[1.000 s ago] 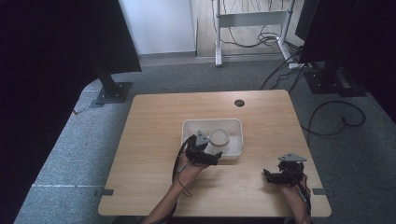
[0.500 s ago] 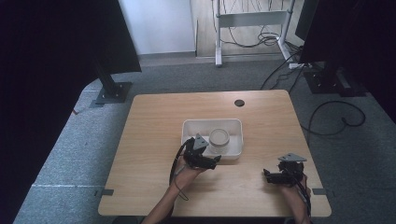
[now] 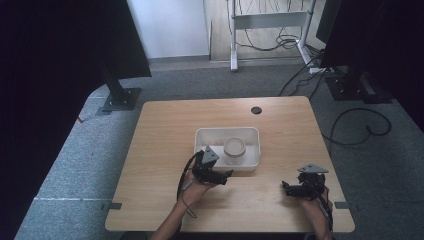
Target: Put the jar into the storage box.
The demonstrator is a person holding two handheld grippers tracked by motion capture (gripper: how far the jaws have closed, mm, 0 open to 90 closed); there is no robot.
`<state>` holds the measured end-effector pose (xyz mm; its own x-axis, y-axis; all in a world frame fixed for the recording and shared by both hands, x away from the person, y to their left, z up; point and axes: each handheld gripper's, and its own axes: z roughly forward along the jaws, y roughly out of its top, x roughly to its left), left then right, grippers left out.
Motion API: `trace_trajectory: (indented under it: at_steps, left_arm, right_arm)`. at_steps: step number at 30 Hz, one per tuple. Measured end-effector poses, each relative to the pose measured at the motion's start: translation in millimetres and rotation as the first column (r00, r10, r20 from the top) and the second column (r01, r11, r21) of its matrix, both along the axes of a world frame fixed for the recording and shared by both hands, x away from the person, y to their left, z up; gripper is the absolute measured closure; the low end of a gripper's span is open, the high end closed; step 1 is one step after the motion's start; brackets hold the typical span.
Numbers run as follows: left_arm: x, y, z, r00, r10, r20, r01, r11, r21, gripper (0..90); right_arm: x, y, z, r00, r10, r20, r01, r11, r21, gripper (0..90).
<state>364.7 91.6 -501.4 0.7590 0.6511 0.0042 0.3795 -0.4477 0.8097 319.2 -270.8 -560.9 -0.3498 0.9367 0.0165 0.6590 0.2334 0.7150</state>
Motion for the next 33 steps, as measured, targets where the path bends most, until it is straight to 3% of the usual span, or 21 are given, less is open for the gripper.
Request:
trace_trajectory:
  at_steps: [33]
  left_arm:
    - [-18.7,40.6,2.3,0.9999,0.011,0.013,-0.01,0.999,-0.043,6.8]
  right_arm:
    - [0.0,0.0,0.0,1.0,0.0,0.0,0.0,1.0,0.0,0.7]
